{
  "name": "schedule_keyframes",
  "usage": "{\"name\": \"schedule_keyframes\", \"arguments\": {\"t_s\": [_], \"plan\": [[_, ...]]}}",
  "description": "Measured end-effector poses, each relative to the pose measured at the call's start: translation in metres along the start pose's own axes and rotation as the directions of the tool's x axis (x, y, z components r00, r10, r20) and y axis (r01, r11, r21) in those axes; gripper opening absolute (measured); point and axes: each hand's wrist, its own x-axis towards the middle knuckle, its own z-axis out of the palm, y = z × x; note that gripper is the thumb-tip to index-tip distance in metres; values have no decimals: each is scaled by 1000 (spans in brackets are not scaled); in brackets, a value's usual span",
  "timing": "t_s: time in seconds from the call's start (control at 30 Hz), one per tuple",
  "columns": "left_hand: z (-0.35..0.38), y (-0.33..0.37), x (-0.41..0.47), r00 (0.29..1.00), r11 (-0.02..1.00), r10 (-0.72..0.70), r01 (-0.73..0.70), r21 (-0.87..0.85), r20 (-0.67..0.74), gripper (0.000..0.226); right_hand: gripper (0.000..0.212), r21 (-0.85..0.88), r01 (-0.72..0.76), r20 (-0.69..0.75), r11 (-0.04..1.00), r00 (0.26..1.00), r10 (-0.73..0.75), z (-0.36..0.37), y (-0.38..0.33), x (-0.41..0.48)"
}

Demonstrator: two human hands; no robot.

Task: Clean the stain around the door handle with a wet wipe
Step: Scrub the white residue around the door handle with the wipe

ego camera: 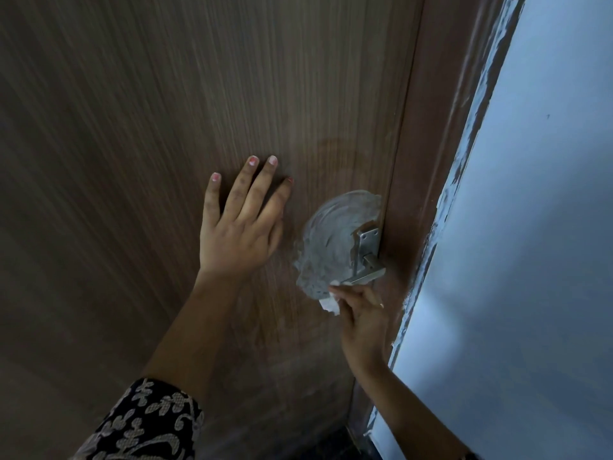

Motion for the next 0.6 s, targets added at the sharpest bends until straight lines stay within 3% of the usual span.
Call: {"name": "schedule_keyframes", "arguments": {"t_s": [0.1,0.23,0.43,0.53,0.6], "plan": [[-1,0,0,1000,1000,8,-8,-3,21,41,23,45,-37,-67,998,997,40,-6,3,11],[-2,0,2,1000,1000,-4,4,-13,23,40,20,157,-225,-246,962,934,258,-21,24,37],[-4,-1,2,999,998,-23,25,-59,43,41,22,254,-294,-125,921,935,333,10,9,3],[-4,0,1,999,997,-17,20,-70,40,41,18,443,-419,-164,792,831,531,11,4,15],[-4,0,1,999,997,-21,23,-70,31,40,7,554,-530,-80,641,733,675,7,13,33]]}}
